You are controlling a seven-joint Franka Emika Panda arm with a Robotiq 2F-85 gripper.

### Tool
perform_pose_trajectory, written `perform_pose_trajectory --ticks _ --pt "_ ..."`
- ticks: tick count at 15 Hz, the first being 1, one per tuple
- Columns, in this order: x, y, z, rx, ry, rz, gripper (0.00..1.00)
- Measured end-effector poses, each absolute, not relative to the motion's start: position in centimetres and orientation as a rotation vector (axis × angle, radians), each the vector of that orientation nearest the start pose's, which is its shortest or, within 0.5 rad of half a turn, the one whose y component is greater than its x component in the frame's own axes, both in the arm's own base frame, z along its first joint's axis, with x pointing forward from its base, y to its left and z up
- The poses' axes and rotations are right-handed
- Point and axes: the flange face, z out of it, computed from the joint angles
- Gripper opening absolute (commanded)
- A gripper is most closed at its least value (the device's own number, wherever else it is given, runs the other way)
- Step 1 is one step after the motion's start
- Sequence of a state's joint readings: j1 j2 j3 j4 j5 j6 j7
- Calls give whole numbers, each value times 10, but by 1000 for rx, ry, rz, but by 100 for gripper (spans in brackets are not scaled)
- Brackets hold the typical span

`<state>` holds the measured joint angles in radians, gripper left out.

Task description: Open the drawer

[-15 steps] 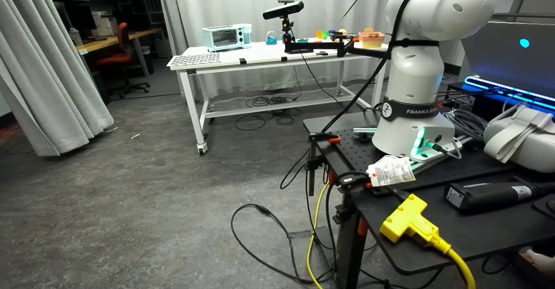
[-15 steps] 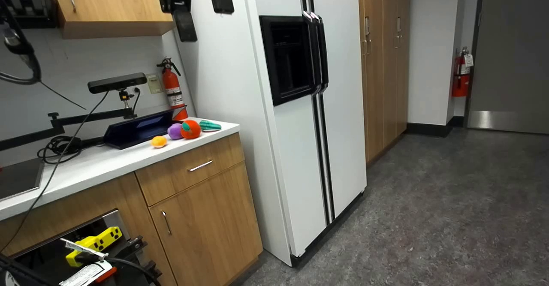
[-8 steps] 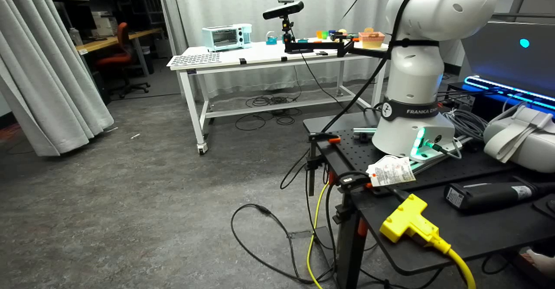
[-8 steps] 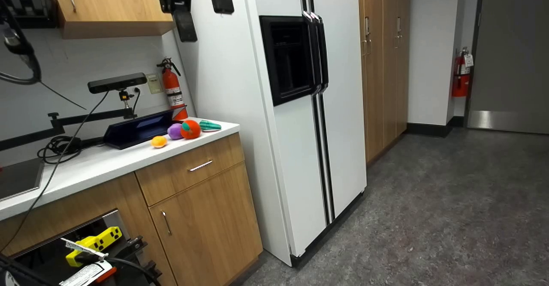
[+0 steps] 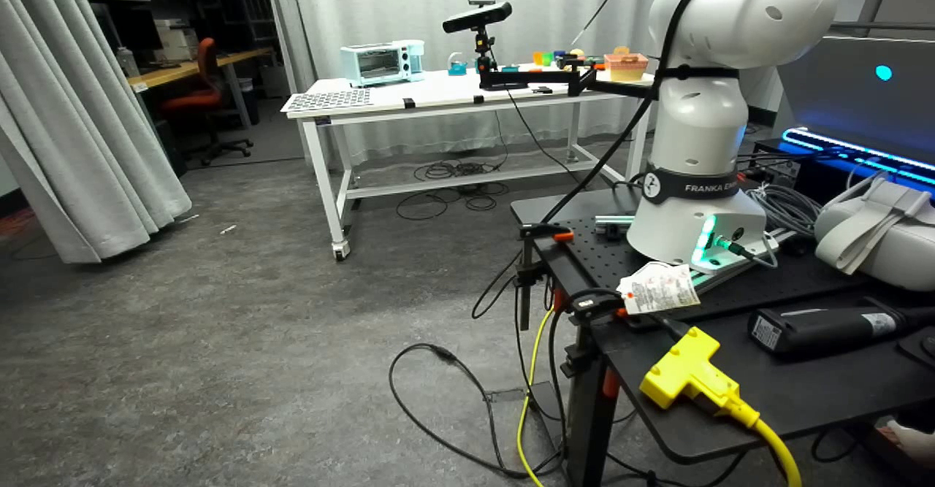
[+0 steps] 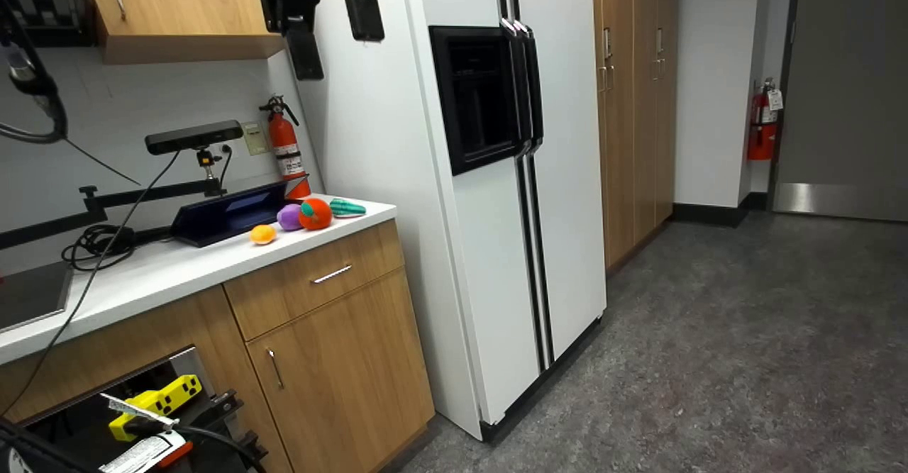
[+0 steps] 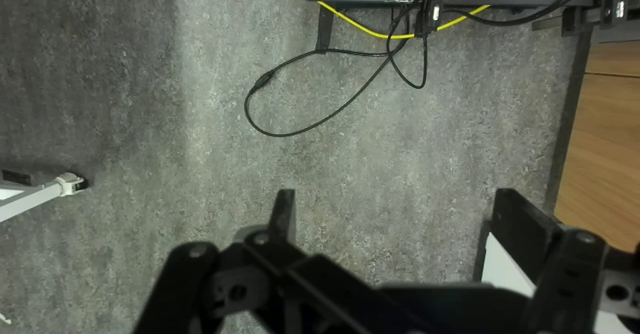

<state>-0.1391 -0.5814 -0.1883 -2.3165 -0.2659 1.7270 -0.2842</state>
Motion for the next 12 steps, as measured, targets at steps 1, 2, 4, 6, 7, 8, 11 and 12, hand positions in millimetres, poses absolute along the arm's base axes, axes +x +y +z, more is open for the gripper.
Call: perform_pose_trajectory --ticks 1,2,4,6,7,8,11,12 --pt "349 -149 547 -3275 -72 99 100" --pt "352 -143 543 -3256 -91 99 100" --pt "357 -128 535 -3211 -127 86 100" --pt "364 -112 524 -3174 -165 62 100" --pt "368 -104 517 -3159 -185 53 100" --pt "372 -96 511 -3147 -206 48 100" --pt "377 -83 501 -3135 -235 65 100" --pt "377 -84 501 -3134 -232 65 100"
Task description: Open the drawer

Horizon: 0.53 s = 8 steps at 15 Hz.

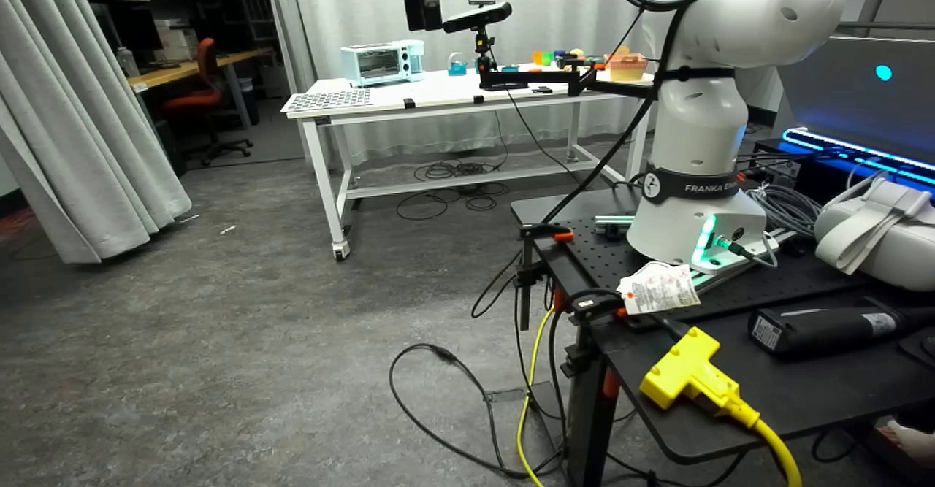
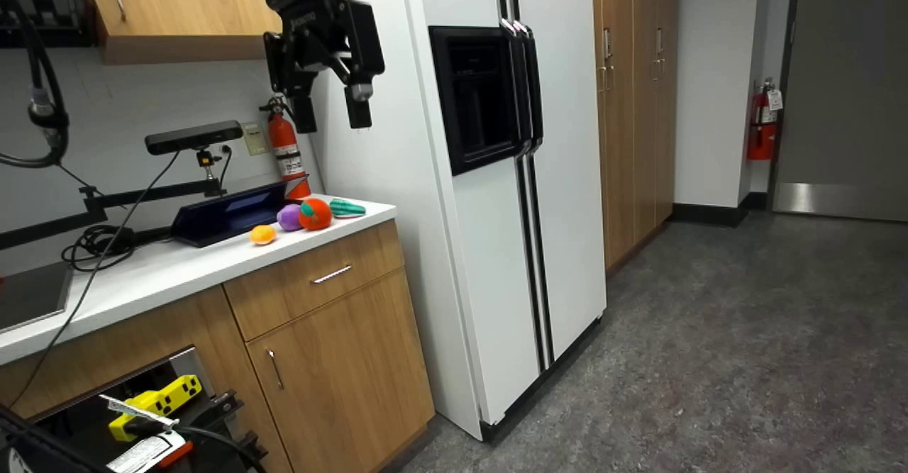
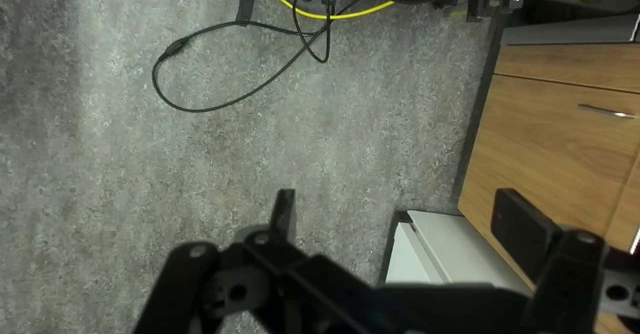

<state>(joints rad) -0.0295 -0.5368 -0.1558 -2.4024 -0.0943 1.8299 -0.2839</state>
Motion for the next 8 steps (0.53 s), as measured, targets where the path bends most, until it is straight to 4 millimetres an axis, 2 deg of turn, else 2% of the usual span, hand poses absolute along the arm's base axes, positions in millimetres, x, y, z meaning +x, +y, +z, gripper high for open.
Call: perform_pose_trajectory --ticks 5,8 --pt "377 -85 500 -3132 -229 71 100" --pt "378 -77 490 -3117 -292 92 100"
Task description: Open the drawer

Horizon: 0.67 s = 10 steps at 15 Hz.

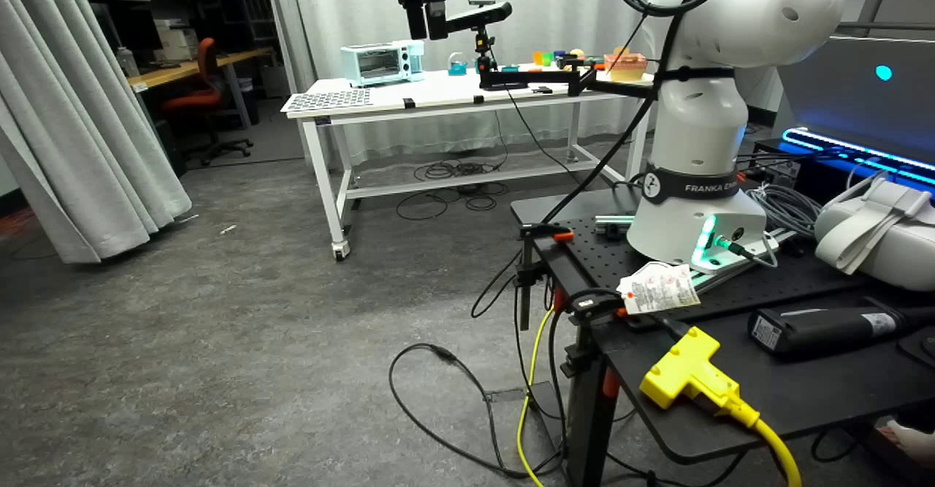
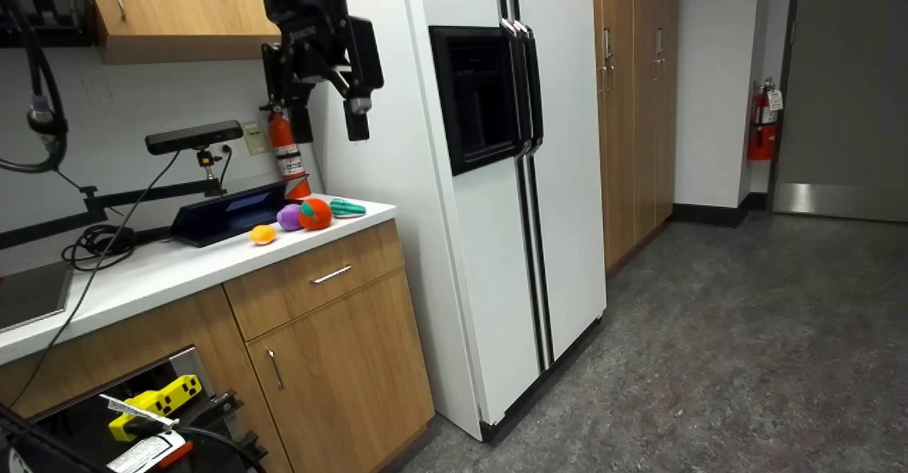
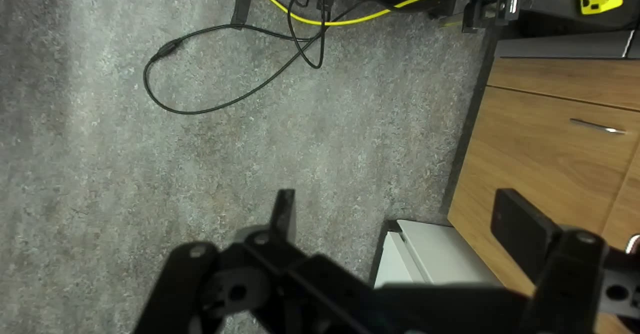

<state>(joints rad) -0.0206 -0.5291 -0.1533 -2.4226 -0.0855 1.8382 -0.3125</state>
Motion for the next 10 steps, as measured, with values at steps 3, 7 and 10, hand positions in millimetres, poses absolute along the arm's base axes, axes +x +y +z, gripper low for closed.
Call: perform_pose_trajectory --ticks 3,7,10 --pt "387 -52 472 -3071 -396 68 100" --pt "408 5 442 -3015 -532 15 100" --pt "426 53 423 -2974 -617 -22 100"
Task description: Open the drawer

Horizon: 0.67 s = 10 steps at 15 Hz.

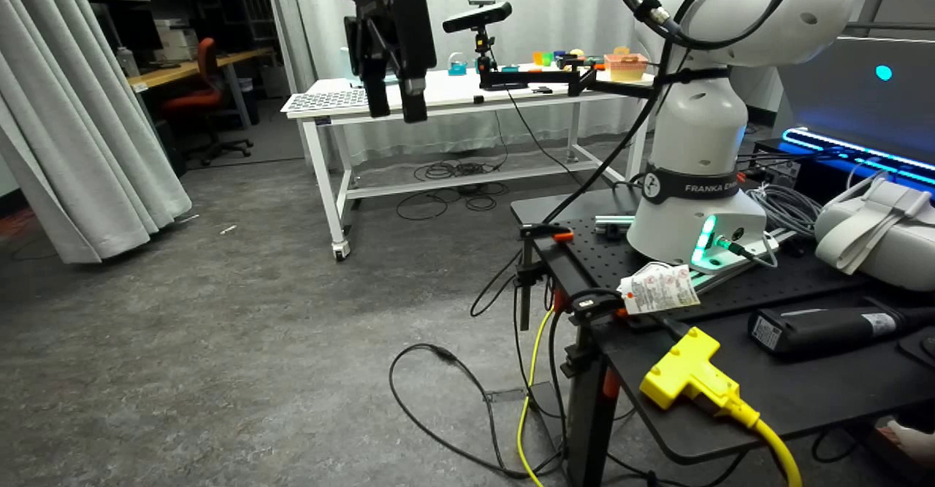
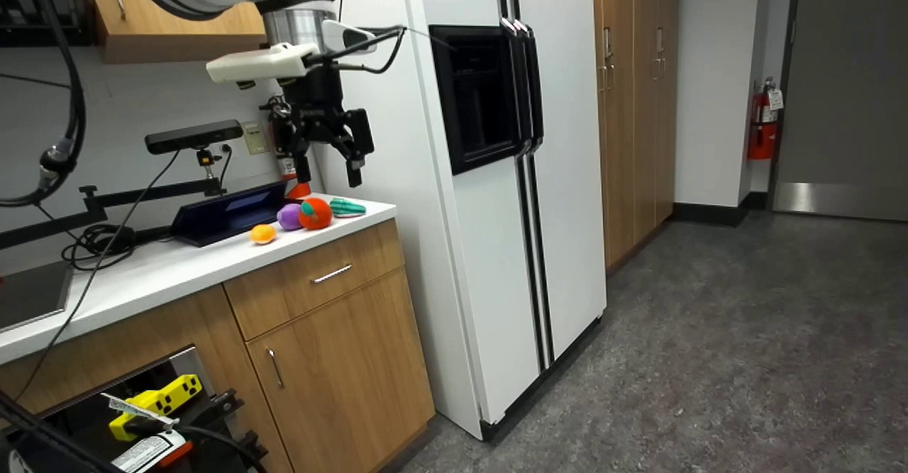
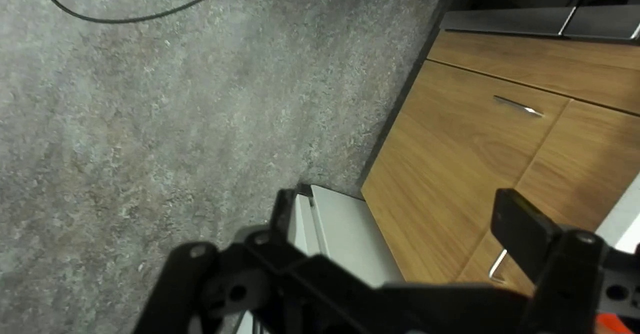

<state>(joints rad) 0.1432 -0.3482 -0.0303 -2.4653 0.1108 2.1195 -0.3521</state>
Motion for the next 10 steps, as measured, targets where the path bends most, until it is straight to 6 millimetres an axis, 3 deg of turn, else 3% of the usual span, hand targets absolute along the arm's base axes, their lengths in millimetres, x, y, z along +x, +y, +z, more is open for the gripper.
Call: perform_pose_trajectory --ticks 4,10 --pt "446 109 400 -2932 -666 -28 100" --pt "455 114 396 -2926 -667 -20 100"
